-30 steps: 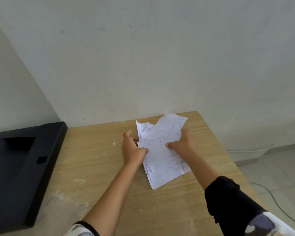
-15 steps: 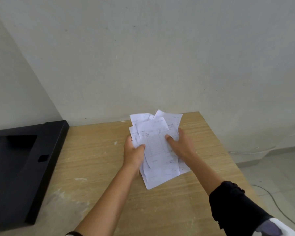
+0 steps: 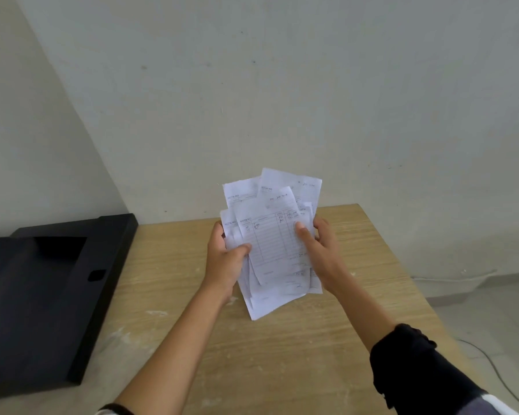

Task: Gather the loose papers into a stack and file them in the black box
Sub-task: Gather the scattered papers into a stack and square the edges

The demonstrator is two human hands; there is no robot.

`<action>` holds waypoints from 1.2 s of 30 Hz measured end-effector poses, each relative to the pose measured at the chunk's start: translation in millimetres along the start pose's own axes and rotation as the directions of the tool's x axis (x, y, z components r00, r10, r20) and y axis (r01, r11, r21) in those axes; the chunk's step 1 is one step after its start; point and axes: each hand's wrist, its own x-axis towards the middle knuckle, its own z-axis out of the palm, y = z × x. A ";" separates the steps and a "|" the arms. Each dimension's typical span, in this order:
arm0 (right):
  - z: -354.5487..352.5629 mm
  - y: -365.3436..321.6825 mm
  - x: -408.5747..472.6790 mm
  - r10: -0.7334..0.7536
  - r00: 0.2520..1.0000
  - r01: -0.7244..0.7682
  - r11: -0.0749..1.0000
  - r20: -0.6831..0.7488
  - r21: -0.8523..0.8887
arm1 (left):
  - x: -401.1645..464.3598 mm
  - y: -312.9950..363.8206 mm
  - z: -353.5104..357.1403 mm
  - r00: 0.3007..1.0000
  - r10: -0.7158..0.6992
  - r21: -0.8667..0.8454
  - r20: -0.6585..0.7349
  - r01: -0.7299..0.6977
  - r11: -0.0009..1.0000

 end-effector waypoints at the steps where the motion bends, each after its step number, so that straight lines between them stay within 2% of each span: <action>1: 1.5 -2.5 -1.0 -0.029 1.000 0.029 1.000 -0.001 -0.011 | -0.2 2.0 0.1 1.000 0.018 0.000 0.006 -0.018 1.000; 4: 6.5 -13.3 -0.1 -0.128 0.992 0.128 0.992 0.012 -0.002 | 2.8 13.0 0.3 0.995 0.102 0.033 -0.004 -0.102 0.994; 7: 9.3 -24.3 4.0 -0.213 0.977 0.211 0.971 0.009 0.108 | 8.9 26.4 -2.5 0.980 0.201 0.052 -0.004 -0.201 0.978; 11: 10.3 -28.1 1.4 -0.262 0.965 0.259 0.951 -0.008 0.168 | 6.1 27.4 -7.8 0.952 0.296 0.118 0.072 -0.303 0.946; 16: 11.3 -18.2 -9.7 -0.179 0.982 0.162 0.962 0.056 0.221 | -6.5 2.7 -15.6 0.963 0.253 0.249 0.094 -0.269 0.931; 18: 13.2 -16.2 -9.5 -0.138 0.986 0.118 0.976 0.095 0.184 | -6.4 -1.6 -16.3 0.967 0.240 0.259 0.087 -0.255 0.932; 20: 15.1 -14.7 -9.4 -0.104 0.987 0.091 0.990 0.125 0.106 | -7.1 -1.2 -14.7 0.969 0.234 0.247 0.086 -0.248 0.937; 24: 14.7 -13.2 -9.8 -0.078 0.991 0.064 0.989 0.106 0.133 | -5.5 -0.5 -13.6 0.966 0.241 0.230 0.098 -0.258 0.938; 29: 16.6 -5.5 -10.4 -0.083 0.995 0.084 0.996 0.058 -0.021 | -9.0 -2.3 -5.2 0.962 0.238 0.195 0.131 -0.260 0.946; 31: 14.4 -5.5 -10.5 -0.072 0.996 0.072 0.997 0.050 -0.008 | -8.1 -1.1 -1.5 0.957 0.258 0.171 0.129 -0.278 0.945; 34: 16.1 -7.8 -12.6 -0.074 0.989 0.071 0.997 0.126 0.026 | -7.2 1.0 3.4 0.955 0.263 0.145 0.135 -0.282 0.949; 36: 20.4 -7.5 -13.3 -0.059 0.995 0.052 0.994 0.078 0.092 | -7.1 0.6 6.0 0.954 0.281 0.127 0.102 -0.293 0.948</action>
